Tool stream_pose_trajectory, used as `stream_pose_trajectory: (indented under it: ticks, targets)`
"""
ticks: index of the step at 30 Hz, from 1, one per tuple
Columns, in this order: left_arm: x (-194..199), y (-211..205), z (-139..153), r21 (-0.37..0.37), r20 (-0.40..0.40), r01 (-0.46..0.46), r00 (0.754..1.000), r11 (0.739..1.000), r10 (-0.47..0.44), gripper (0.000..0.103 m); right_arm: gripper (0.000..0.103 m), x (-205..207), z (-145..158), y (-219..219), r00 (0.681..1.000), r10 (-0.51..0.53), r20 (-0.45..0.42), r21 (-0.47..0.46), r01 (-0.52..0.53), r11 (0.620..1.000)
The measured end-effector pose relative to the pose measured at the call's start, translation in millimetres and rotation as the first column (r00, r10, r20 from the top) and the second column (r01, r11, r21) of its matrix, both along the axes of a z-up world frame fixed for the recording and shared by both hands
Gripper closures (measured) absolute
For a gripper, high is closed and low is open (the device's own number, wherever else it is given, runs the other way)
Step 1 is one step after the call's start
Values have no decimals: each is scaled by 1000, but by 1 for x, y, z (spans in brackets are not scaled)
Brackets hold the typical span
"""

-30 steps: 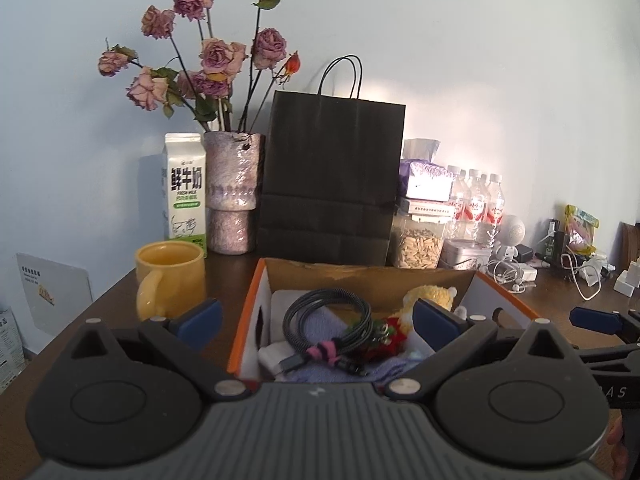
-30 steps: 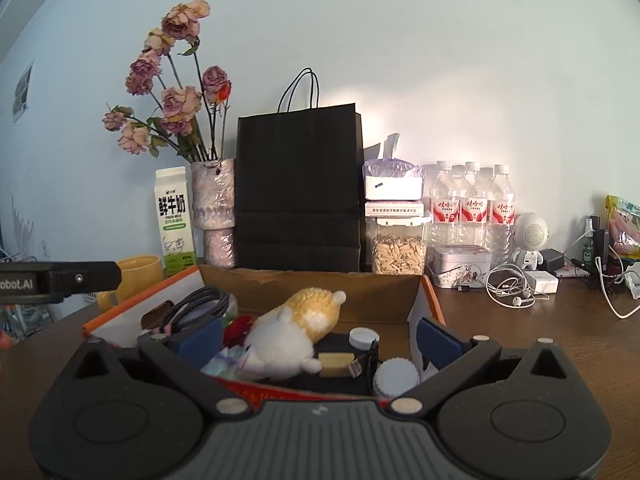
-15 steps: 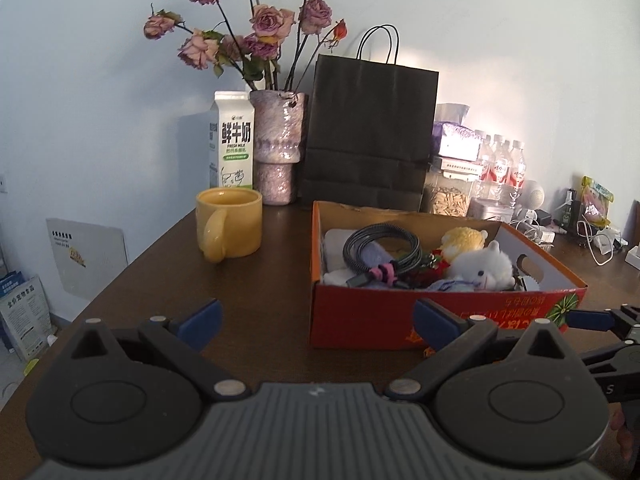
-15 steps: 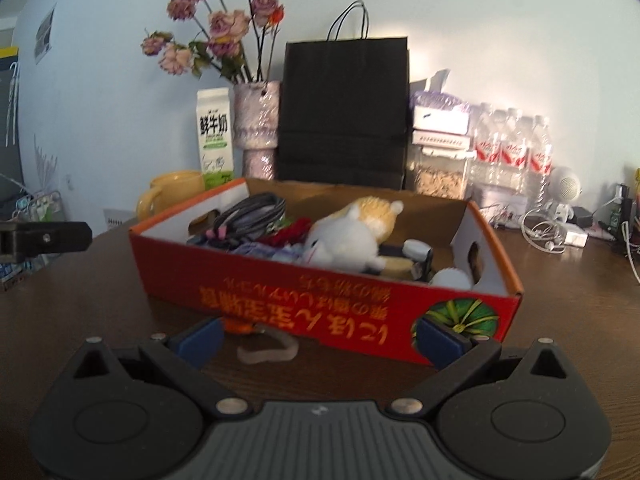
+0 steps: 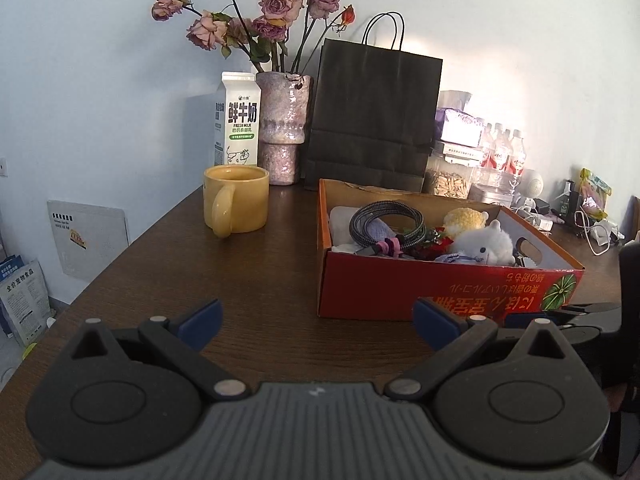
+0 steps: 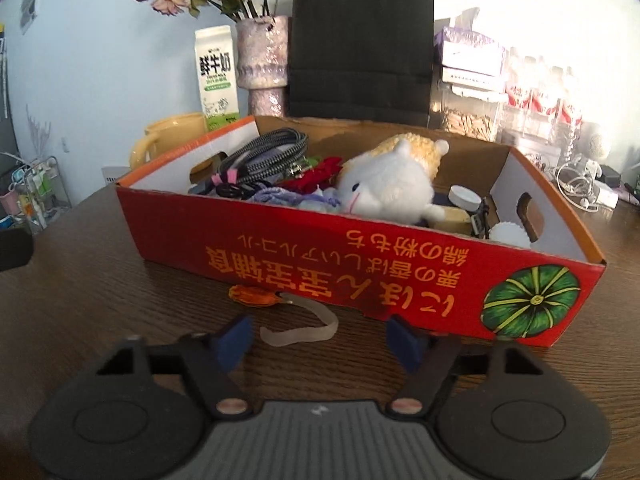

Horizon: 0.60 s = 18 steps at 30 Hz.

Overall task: Organize objects
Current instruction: 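Withdraw both tools from the box and move the left tool toward the orange item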

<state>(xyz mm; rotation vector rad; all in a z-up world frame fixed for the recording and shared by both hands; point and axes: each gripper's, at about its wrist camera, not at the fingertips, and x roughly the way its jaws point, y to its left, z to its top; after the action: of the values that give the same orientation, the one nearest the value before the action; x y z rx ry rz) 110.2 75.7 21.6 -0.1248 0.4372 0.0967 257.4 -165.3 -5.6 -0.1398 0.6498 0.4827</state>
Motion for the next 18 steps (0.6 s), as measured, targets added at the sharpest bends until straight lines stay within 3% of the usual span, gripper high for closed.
stream_pose_trajectory:
  ticks: [4, 6, 11, 18]
  targets:
    - [1, 0, -2, -4, -7, 0, 1000, 1000, 0, 0, 49, 0, -1, 3, 1000, 13, 9, 0, -13, 1000]
    - [2, -1, -2, -5, -9, 2, 1000, 1000, -2, 0, 71, -1, 0, 4, 1000, 27, 15, 1, -27, 1000]
    - [3, -4, -5, -3, -18, 3, 1000, 1000, -3, 0, 96, -4, 2, 5, 998, 60, 30, 16, -60, 998]
    - [5, -12, -5, 10, -25, 7, 1000, 1000, -7, 0, 99, -14, 8, -1, 992, 90, 83, 42, -94, 995]
